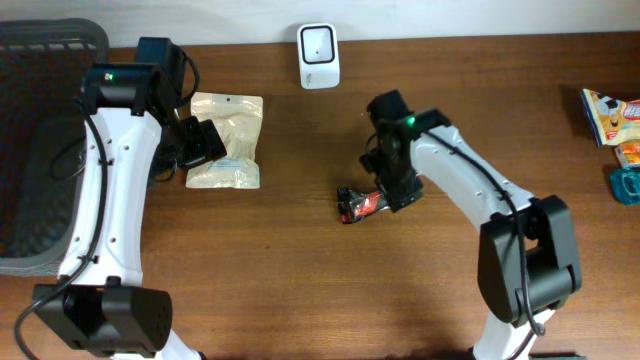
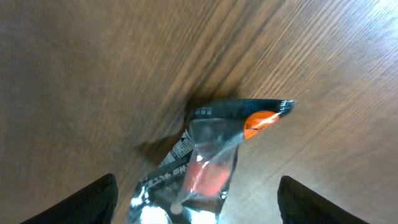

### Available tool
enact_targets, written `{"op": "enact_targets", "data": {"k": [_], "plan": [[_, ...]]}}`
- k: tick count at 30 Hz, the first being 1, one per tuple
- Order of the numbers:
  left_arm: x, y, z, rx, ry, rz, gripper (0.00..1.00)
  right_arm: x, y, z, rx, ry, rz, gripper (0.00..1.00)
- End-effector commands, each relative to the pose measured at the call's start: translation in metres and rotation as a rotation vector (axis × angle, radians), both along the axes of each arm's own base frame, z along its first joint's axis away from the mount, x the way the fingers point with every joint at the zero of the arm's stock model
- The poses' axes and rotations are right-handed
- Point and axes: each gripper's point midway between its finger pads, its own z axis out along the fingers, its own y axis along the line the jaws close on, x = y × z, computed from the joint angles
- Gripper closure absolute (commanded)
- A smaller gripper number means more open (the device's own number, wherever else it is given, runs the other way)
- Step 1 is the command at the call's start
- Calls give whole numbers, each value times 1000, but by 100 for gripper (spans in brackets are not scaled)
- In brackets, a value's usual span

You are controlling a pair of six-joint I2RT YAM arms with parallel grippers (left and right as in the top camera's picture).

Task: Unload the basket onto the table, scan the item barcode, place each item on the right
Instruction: 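Lower the right gripper onto the black snack packet and grasp it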

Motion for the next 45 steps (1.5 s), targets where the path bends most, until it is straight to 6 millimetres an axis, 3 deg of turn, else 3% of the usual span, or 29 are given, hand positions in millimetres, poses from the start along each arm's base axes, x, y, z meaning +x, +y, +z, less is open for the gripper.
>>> {"op": "enact_targets", "data": {"k": [1,12,16,24,33,39,45], "plan": [[-4,2,9,8,-29,10,1,-12,7,-18,2,23,-9,21],[-4,2,9,8,-29,10,1,-22,7,-51,-29,92,-43,23],[-4,2,9,8,-29,10,1,-22,6,-58,-33,103,-43,31],[-4,2,9,9,-29,9,1,-28,5,-58,-38,126,-42,31],[-4,2,9,8,-29,10,1,-29,17,-56,30,140,-38,32],[-4,2,9,8,-29,9,1,-26,18,-56,35,127,-38,46],[-4,2,9,9,-29,9,1,-32,7,-57,-23,148,-37,46]]}}
